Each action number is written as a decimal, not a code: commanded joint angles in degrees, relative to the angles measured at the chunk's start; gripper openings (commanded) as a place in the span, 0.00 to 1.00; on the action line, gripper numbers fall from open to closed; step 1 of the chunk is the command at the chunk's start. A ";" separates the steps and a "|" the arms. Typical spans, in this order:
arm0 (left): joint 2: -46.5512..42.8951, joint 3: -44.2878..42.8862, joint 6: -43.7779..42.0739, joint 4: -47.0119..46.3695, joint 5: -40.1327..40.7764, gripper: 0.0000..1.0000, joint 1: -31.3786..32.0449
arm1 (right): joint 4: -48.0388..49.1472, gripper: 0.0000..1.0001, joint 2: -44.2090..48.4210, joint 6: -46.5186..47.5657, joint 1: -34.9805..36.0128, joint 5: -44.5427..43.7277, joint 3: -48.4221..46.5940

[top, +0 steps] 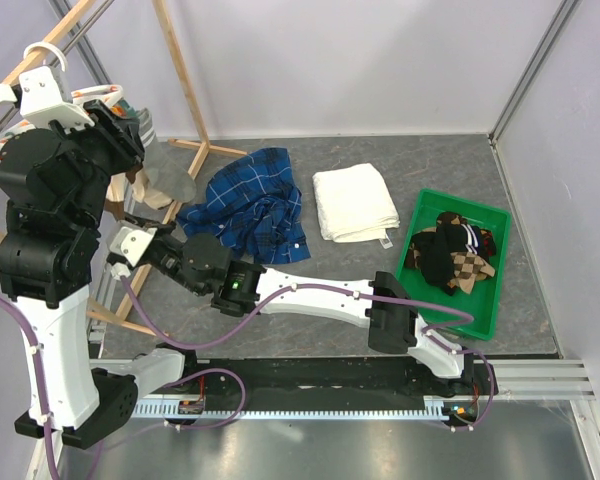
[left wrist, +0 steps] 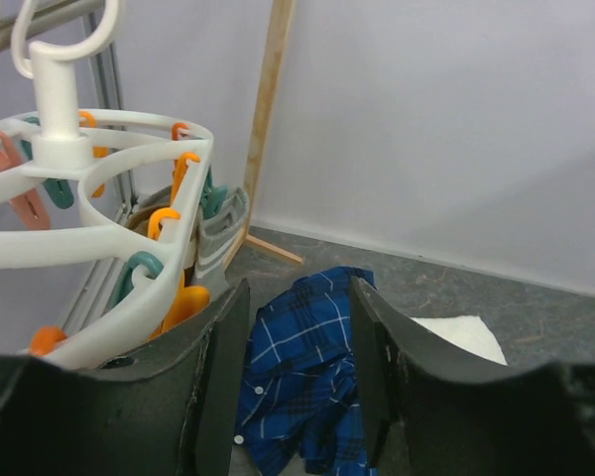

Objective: Remove the socks clipped to the hanger
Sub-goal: Remove the sock from the hanger.

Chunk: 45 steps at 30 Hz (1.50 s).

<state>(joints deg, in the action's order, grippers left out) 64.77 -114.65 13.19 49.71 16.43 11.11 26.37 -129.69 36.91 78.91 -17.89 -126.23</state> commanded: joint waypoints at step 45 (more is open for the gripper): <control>1.94 -6.46 -13.72 7.94 31.22 0.52 0.05 | -6.15 0.00 -3.37 -17.92 -0.16 9.72 -10.96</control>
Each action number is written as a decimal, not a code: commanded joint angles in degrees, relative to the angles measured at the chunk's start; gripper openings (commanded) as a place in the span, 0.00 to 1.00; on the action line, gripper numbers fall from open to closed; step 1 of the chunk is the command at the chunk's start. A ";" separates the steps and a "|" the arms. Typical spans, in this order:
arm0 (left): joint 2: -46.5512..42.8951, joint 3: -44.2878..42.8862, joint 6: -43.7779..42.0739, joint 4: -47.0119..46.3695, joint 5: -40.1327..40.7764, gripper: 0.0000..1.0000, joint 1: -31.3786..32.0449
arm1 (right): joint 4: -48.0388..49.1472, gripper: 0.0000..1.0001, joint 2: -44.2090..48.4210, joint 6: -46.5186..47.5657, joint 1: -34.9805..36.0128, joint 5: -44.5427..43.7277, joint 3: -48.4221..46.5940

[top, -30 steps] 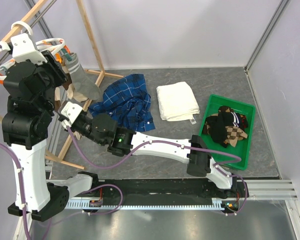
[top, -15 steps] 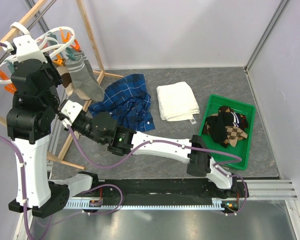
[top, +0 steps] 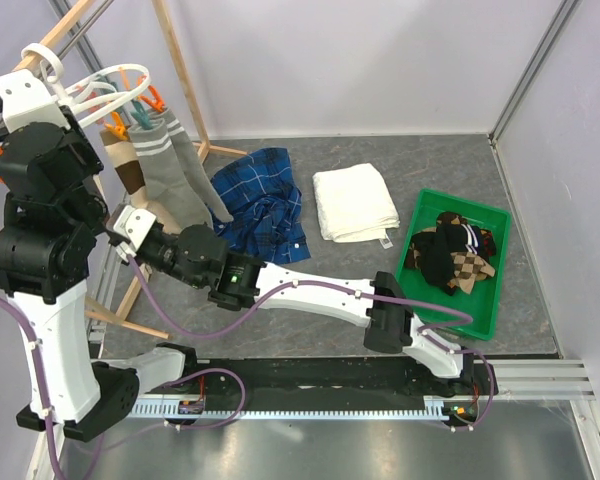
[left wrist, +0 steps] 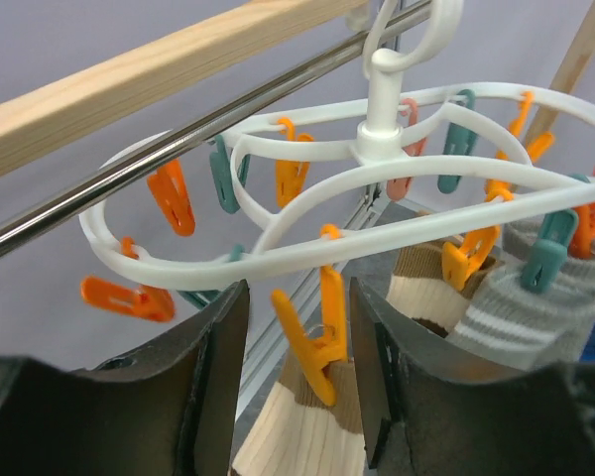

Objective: Remove the socks clipped to the hanger
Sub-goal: Remove the sock from the hanger.

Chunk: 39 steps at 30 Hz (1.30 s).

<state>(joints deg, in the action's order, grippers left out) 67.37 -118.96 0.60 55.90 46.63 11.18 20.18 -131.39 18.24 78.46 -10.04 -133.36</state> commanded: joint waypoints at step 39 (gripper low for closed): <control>-0.06 1.53 8.19 7.29 -10.61 0.54 -0.02 | 0.38 0.00 -1.76 2.15 0.12 1.96 -3.75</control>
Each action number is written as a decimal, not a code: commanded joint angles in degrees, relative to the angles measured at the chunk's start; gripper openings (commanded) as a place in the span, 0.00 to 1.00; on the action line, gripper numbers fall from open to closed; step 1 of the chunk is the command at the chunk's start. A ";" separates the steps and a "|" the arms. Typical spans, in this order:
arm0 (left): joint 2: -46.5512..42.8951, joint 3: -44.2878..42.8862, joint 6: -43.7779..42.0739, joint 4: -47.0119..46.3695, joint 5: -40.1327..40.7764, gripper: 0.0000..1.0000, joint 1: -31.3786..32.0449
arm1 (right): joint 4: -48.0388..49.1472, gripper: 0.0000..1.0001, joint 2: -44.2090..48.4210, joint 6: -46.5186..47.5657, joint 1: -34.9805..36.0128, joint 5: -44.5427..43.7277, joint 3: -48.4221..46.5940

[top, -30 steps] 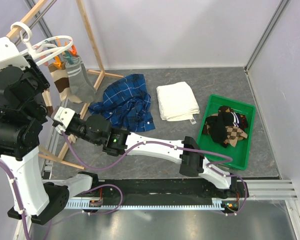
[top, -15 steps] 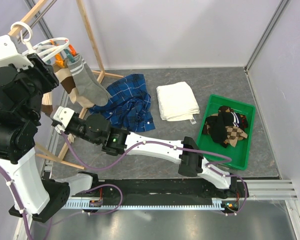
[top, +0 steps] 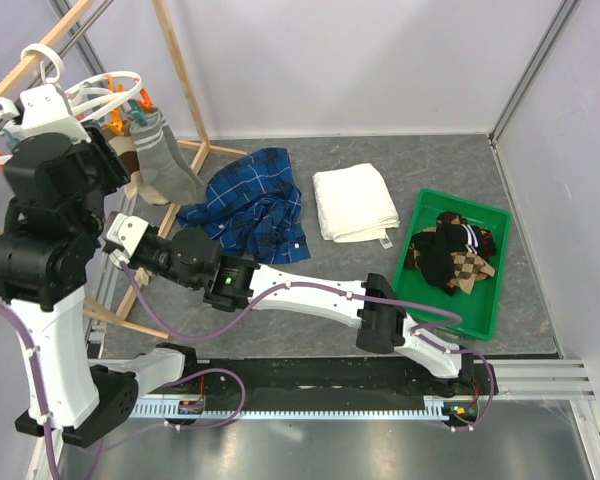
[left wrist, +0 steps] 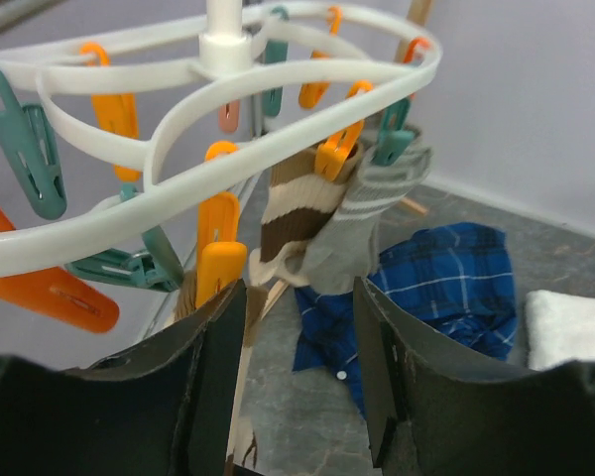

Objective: Remove the socks clipped to the hanger
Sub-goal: Remove the sock from the hanger.

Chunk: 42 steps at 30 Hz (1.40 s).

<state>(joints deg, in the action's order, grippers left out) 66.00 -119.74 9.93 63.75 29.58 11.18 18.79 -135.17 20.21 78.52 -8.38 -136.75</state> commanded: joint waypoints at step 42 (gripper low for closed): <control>1.15 -5.15 1.66 -0.82 -3.12 0.56 -0.02 | 0.20 0.00 -2.20 -0.96 0.67 2.05 -4.23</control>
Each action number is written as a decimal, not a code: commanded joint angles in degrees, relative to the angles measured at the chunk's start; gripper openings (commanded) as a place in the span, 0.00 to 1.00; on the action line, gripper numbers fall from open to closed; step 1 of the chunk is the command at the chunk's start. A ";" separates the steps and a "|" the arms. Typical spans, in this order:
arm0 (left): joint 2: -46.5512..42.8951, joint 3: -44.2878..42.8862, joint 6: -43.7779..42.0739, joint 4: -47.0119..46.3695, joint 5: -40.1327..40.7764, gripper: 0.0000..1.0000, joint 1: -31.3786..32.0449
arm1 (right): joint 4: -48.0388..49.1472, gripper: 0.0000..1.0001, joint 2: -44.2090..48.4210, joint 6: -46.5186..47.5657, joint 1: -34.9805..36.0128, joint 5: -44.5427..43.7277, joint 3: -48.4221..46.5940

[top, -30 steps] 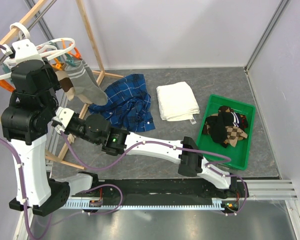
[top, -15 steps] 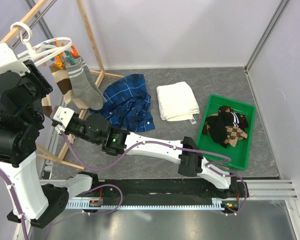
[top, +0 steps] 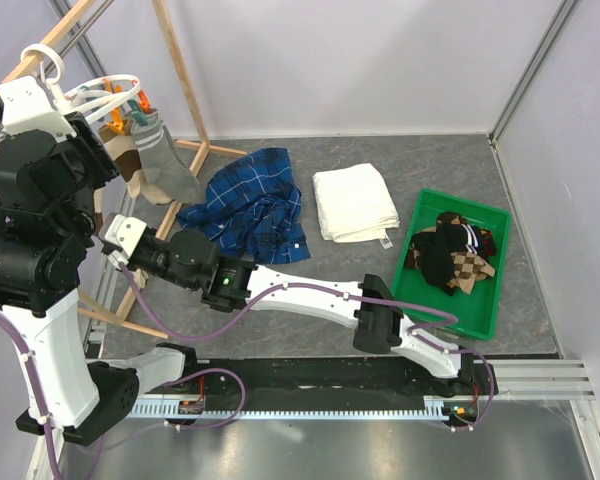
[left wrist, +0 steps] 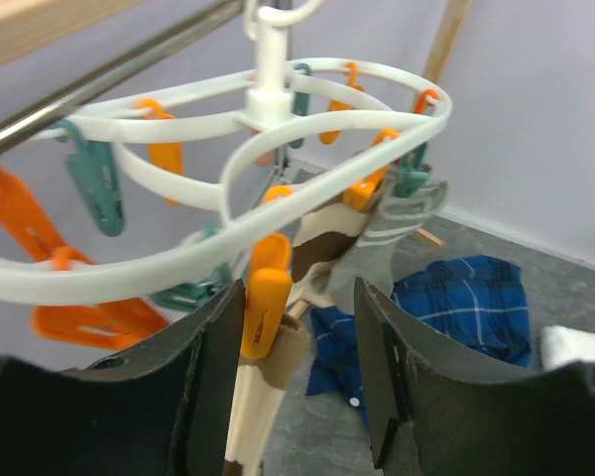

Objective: Remove the socks clipped to the hanger
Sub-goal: Remove the sock from the hanger.

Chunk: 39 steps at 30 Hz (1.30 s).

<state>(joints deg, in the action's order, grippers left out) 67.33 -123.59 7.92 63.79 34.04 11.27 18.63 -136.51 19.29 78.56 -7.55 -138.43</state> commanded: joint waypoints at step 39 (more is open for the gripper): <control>4.30 4.59 -15.74 -5.52 25.11 0.49 -0.11 | 1.49 0.00 2.74 3.12 0.98 2.19 1.58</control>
<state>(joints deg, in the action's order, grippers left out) 71.46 -119.55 -2.85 61.67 55.07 11.27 18.81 -136.77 21.89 78.91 -7.31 -137.27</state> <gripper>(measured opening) 0.506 0.018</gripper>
